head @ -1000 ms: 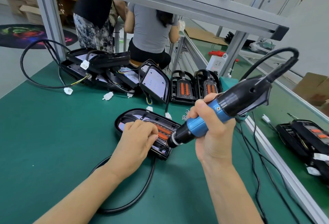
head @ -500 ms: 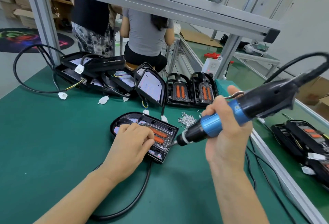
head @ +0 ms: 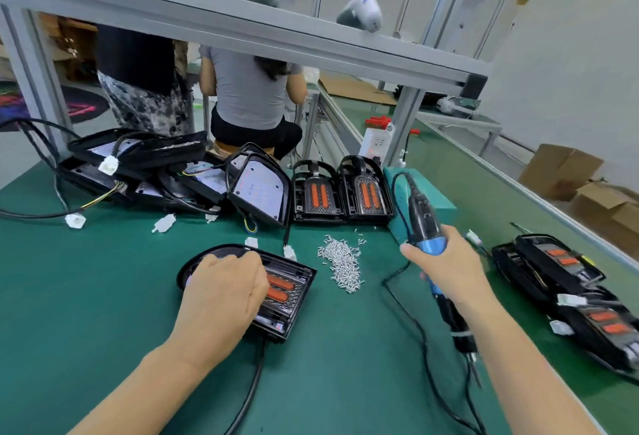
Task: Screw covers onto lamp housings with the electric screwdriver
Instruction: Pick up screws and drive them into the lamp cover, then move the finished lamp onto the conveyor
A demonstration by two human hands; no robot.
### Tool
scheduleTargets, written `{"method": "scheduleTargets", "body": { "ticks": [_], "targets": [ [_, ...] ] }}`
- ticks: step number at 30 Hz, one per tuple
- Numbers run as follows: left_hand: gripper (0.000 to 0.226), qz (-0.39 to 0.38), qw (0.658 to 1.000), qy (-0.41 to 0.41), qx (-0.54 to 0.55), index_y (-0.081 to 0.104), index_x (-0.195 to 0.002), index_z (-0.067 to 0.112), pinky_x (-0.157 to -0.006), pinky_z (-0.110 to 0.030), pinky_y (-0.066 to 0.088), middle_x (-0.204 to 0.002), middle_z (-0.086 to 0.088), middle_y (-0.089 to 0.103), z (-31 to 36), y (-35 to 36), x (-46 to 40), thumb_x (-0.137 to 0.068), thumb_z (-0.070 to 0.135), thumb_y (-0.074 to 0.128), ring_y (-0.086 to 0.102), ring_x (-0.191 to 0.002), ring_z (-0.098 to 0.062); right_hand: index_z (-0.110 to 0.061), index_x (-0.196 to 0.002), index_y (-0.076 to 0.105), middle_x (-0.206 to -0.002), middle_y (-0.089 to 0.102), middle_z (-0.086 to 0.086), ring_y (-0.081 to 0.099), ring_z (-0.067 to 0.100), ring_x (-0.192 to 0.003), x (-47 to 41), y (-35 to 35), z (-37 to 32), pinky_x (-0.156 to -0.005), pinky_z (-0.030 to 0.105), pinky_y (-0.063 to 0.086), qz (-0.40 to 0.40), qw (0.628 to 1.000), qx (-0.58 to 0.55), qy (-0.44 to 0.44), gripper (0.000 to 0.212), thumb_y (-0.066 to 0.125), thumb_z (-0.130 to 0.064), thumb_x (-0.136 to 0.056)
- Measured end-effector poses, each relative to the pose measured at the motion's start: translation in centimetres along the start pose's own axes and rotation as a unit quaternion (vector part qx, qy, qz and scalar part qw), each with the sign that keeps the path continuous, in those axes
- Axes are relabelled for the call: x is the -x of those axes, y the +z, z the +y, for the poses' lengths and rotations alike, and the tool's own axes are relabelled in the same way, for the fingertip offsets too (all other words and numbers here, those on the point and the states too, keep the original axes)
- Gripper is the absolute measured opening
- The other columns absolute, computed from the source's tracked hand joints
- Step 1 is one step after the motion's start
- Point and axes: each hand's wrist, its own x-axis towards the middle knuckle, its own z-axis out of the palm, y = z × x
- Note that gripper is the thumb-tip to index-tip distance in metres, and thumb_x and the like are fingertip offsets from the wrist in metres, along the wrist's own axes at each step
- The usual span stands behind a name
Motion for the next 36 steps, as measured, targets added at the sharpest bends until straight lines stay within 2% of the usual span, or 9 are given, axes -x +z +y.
{"method": "scheduleTargets", "body": {
  "ticks": [7, 9, 12, 21, 25, 27, 30, 34, 36],
  "targets": [
    [0.026, 0.066, 0.991, -0.063, -0.095, 0.043, -0.06, 0.013, -0.039, -0.026, 0.029, -0.049, -0.005, 0.041, -2.4, -1.2, 0.3, -0.086, 0.009, 0.046, 0.036, -0.038, -0.025, -0.01, -0.125, 0.041, -0.103, 0.062, 0.007, 0.063, 0.028, -0.092, -2.7, 2.3, 3.8, -0.068, 0.032, 0.045, -0.075, 0.955, 0.278, 0.071, 0.068, 0.053, -0.065, -0.088],
    [0.029, 0.061, 0.98, -0.165, -0.096, 0.042, -0.063, 0.007, -0.041, -0.038, 0.039, -0.054, -0.015, 0.046, -4.1, -1.5, 0.5, -0.087, -0.005, 0.053, 0.046, -0.043, -0.033, -0.009, -0.13, 0.039, -0.11, 0.063, 0.01, 0.063, 0.029, -0.099, -3.2, 2.5, 4.3, -0.068, 0.032, 0.044, -0.06, 0.949, 0.302, 0.07, 0.071, 0.049, -0.066, -0.09],
    [0.031, 0.033, 0.942, -0.331, -0.055, 0.035, -0.068, 0.008, -0.052, -0.038, 0.035, -0.056, -0.013, 0.046, -6.1, -1.1, 0.5, -0.098, 0.014, 0.041, 0.045, -0.055, -0.035, -0.009, -0.125, 0.04, -0.114, 0.063, 0.011, 0.062, 0.03, -0.103, -3.4, 2.6, 4.3, -0.068, 0.032, 0.041, -0.036, 0.934, 0.351, 0.046, 0.066, 0.047, -0.065, -0.092],
    [0.026, -0.079, 0.945, -0.238, -0.211, 0.049, -0.081, 0.018, -0.064, -0.032, 0.034, -0.088, -0.002, 0.061, -7.0, 0.5, 1.7, -0.1, 0.028, 0.034, 0.055, -0.082, -0.026, -0.019, -0.125, 0.045, -0.113, 0.063, -0.002, 0.063, 0.02, -0.104, -3.7, 3.7, 2.0, -0.07, 0.028, 0.037, -0.066, 0.842, 0.536, -0.016, 0.057, 0.045, -0.066, -0.093],
    [0.024, -0.075, 0.951, -0.234, -0.186, 0.042, -0.077, 0.02, -0.066, -0.033, 0.034, -0.086, -0.004, 0.062, -7.0, 0.4, 2.2, -0.099, 0.026, 0.037, 0.055, -0.083, -0.028, -0.023, -0.127, 0.053, -0.127, 0.057, 0.003, 0.056, 0.023, -0.116, -2.8, 3.5, -0.6, -0.09, 0.033, 0.039, -0.035, 0.807, 0.589, -0.037, 0.058, 0.041, -0.067, -0.093],
    [0.025, -0.055, 0.955, -0.229, -0.18, 0.042, -0.072, 0.018, -0.064, -0.035, 0.034, -0.079, -0.007, 0.061, -7.3, 0.4, 2.4, -0.097, 0.022, 0.044, 0.055, -0.078, -0.031, -0.022, -0.134, 0.048, -0.133, 0.052, 0.007, 0.052, 0.026, -0.122, -1.5, 4.4, -2.4, -0.097, 0.037, 0.041, -0.024, 0.842, 0.53, -0.103, 0.063, 0.039, -0.068, -0.092],
    [0.032, -0.034, 0.963, -0.212, -0.165, 0.04, -0.064, 0.017, -0.056, -0.039, 0.035, -0.065, -0.012, 0.058, -7.1, 0.4, 2.4, -0.089, 0.011, 0.059, 0.053, -0.065, -0.034, -0.027, -0.142, 0.045, -0.138, 0.052, 0.001, 0.051, 0.02, -0.125, 1.0, 7.3, -5.5, -0.1, 0.032, 0.04, -0.201, 0.927, 0.279, -0.149, 0.071, 0.046, -0.072, -0.087],
    [0.047, -0.034, 0.973, -0.138, -0.18, 0.042, -0.05, 0.013, -0.039, -0.032, 0.031, -0.043, -0.011, 0.047, -6.2, 0.1, 2.4, -0.053, -0.008, 0.084, 0.046, -0.039, -0.031, -0.03, -0.138, 0.052, -0.137, 0.054, -0.012, 0.052, 0.011, -0.123, 3.1, 10.5, -6.9, -0.093, 0.023, 0.037, -0.395, 0.91, 0.1, -0.078, 0.073, 0.07, -0.064, -0.076],
    [0.047, -0.045, 0.974, -0.115, -0.191, 0.046, -0.046, 0.009, -0.036, -0.029, 0.033, -0.04, -0.009, 0.045, -6.0, 0.2, 2.5, -0.04, -0.01, 0.088, 0.045, -0.034, -0.029, -0.029, -0.117, 0.067, -0.109, 0.068, -0.014, 0.061, 0.009, -0.101, 3.0, 10.8, -6.6, -0.077, 0.02, 0.041, -0.437, 0.898, 0.037, -0.033, 0.052, 0.081, -0.051, -0.072]
  ]
}}
